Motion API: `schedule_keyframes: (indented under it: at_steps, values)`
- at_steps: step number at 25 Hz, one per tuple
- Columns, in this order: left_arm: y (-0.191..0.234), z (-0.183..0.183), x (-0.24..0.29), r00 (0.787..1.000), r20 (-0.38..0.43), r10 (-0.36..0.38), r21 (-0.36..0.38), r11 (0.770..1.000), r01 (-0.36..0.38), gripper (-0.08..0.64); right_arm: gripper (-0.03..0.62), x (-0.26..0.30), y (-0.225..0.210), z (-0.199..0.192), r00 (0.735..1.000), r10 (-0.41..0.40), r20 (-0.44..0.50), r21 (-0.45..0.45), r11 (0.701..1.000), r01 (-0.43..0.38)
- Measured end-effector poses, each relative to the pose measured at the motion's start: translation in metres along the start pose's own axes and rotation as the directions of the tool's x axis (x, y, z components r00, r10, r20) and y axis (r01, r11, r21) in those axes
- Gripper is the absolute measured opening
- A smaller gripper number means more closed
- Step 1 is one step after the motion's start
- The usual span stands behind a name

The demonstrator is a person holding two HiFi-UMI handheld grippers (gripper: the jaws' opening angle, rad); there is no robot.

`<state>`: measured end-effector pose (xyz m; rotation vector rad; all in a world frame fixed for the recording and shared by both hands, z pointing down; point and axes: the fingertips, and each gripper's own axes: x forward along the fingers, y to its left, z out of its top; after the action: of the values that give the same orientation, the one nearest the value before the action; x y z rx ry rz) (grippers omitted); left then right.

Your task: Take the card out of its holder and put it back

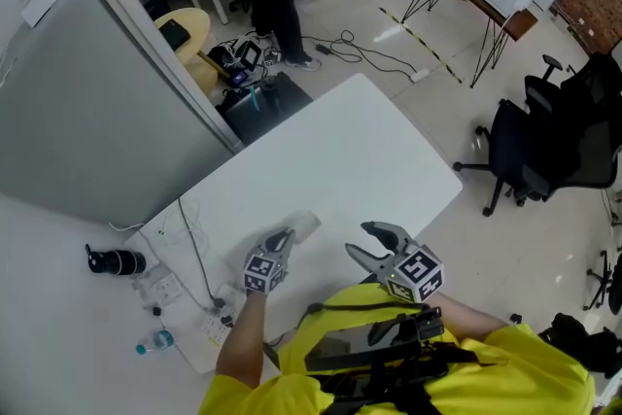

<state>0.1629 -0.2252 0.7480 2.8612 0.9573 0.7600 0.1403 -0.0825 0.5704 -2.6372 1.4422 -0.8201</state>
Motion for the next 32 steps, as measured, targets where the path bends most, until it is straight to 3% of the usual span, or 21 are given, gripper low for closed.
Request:
schedule_keyframes:
  at_steps: [13,19,25,32]
  values:
    - [-0.010,0.013,-0.019,0.997,0.079,0.000,-0.017,1.000,0.001,0.011,0.227,-0.006,0.004,-0.006,1.000,0.008,0.015,-0.004,1.000,-0.008]
    - [-0.017,0.062,-0.051,0.988,0.148,0.044,0.031,0.998,-0.049,0.011,0.227,-0.004,0.009,-0.006,0.999,0.018,0.034,0.005,1.000,-0.019]
    - [-0.023,0.130,-0.105,0.956,0.256,0.145,0.054,0.985,-0.164,0.011,0.227,-0.001,0.012,-0.005,0.998,0.026,0.065,0.024,0.999,-0.028]
    - [-0.048,0.211,-0.160,0.906,0.389,0.166,0.063,0.976,-0.206,0.011,0.227,-0.003,0.017,-0.003,0.995,0.028,0.097,0.006,1.000,-0.028]
